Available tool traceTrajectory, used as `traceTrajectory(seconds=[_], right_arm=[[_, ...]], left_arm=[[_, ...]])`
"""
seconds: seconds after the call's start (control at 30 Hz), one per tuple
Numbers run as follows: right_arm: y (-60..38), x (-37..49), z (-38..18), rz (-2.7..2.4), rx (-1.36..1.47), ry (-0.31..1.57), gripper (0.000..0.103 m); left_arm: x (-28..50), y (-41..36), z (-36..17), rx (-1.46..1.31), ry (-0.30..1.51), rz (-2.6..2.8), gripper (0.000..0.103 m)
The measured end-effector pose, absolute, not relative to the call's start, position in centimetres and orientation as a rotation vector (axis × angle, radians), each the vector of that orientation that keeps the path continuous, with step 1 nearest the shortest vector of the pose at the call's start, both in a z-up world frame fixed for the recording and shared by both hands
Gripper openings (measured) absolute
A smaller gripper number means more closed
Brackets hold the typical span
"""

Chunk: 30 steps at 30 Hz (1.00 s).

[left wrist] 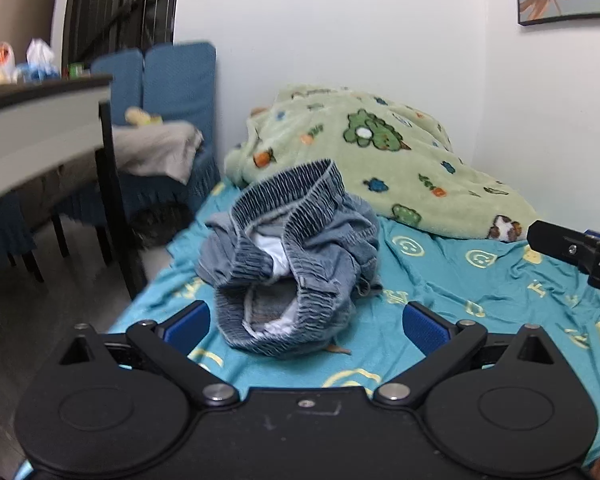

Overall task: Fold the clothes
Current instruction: 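Move both tools to the jeans waistband and close the right tool on it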

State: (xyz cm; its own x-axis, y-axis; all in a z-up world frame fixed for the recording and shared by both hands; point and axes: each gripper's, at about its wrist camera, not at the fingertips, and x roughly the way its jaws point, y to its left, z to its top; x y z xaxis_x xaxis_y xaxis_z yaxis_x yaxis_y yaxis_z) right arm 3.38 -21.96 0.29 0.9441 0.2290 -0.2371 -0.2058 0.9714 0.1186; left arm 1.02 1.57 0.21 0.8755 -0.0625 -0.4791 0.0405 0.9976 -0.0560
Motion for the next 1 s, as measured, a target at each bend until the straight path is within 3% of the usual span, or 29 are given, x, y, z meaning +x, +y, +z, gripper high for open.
traceTrajectory(seconds=[0.43,0.77,1.0], right_arm=[[-22.1,9.8,0.2,0.138,0.201,0.263,0.103],[-23.3,12.0,-3.7,0.158,0.176,0.353,0.103],[-23.3,13.5,-5.4,0.181,0.198,0.394,0.103]], left_arm=[[7.5,3.0,0.4,-0.043,0.501,0.013,0.103],[16.1,2.7,-3.3,0.000,0.541,-0.072,0.102],[18.9,3.7,-5.4,-0.035,0.594,-0.069,0.094]])
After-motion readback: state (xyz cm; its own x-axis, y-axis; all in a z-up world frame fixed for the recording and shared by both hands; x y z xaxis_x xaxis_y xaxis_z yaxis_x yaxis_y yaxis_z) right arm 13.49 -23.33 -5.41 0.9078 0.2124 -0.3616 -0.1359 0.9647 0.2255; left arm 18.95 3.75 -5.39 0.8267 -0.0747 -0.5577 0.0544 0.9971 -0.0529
